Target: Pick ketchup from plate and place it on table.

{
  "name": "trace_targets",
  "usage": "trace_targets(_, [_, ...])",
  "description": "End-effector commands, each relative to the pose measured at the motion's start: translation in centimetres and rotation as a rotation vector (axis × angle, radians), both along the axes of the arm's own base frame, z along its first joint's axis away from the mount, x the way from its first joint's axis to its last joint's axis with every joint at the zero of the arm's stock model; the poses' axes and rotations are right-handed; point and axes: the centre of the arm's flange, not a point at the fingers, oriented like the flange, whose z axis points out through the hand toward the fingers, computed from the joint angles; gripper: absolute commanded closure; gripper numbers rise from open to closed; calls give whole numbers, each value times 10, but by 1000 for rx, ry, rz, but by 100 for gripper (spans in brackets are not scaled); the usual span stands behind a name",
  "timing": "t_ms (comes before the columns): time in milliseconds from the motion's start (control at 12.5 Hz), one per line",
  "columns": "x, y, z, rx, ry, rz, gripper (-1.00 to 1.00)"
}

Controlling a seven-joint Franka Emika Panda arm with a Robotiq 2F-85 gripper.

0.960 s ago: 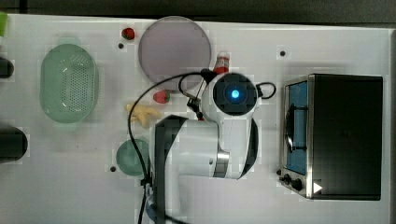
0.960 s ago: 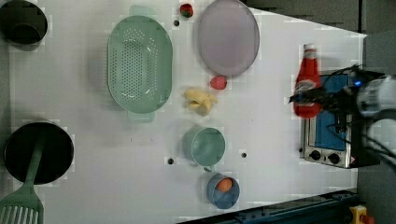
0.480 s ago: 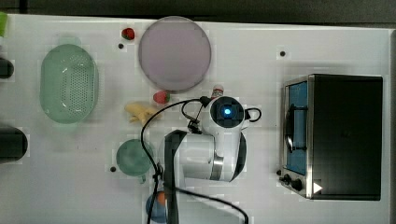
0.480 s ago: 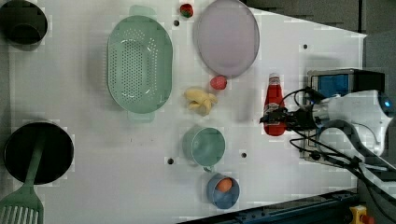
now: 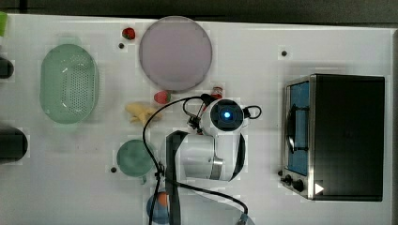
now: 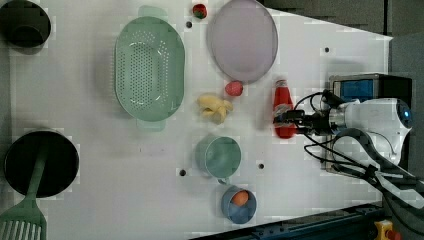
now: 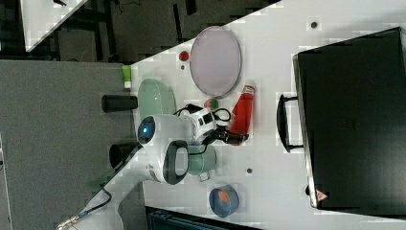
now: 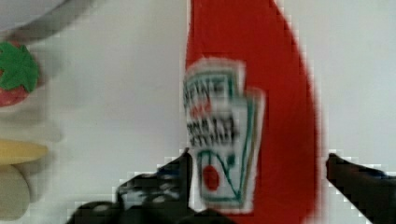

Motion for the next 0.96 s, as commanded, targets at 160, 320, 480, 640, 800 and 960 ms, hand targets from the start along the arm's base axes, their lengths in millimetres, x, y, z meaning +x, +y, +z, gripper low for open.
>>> trace_targets(160, [27,0,57,-13,-121,-38,-100])
trace_targets(320, [44,1,105,-21,-194,-38,-100])
trace_targets(480, [58,2,153,-25,-218,-94,-100])
trace_targets(640, [67,7,197,-25,-194,-182,-100])
trace_targets(800, [75,12,239,-26,-174,-298,-100])
trace_targets(960, [75,15,272,-33,-125,-376,-100])
